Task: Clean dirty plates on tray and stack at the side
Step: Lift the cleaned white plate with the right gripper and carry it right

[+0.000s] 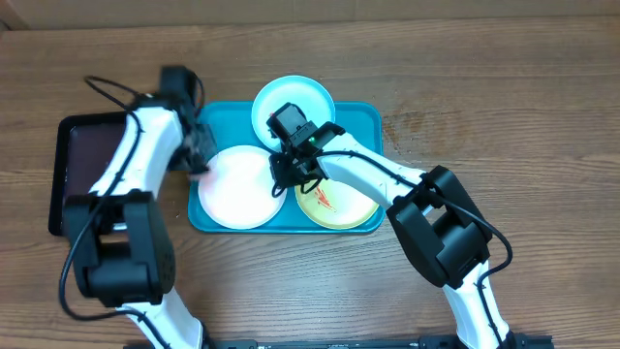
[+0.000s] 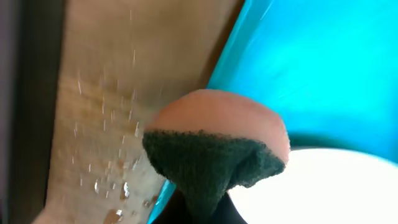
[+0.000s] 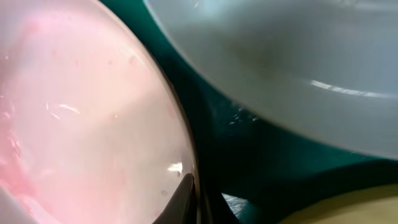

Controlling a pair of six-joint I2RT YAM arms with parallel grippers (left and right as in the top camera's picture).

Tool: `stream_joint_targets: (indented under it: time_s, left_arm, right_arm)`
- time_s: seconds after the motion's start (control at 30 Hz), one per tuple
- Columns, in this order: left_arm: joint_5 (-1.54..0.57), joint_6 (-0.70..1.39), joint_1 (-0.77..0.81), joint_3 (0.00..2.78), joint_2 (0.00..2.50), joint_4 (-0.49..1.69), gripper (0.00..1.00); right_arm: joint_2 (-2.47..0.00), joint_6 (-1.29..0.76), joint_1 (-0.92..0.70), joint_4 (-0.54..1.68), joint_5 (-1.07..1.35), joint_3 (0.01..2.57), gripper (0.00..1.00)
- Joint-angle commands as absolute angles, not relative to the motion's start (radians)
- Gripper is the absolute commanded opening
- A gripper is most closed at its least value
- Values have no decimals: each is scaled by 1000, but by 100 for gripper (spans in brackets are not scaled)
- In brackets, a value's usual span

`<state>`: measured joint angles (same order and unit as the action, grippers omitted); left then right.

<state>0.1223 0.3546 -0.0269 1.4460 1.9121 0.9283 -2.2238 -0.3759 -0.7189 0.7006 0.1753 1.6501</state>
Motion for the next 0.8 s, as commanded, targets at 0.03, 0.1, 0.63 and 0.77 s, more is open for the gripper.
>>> stream_joint_targets:
  time_s: [0.03, 0.1, 0.63, 0.77]
  left_arm:
    - [-1, 330, -70, 1564, 1772, 934, 4]
    - [0, 343, -107, 1576, 1738, 934, 5]
    - [-1, 400, -567, 1573, 1760, 1094, 4]
    - [-1, 400, -628, 1573, 1776, 1102, 4]
  right_arm:
    - [-2168, -280, -731, 725, 110, 1716, 4]
    - [-2155, -279, -747, 756, 31, 1749, 4]
    - [-2139, 224, -1040, 916, -1037, 2101, 4]
    - [-2139, 392, -1093, 802, -1206, 2101, 4]
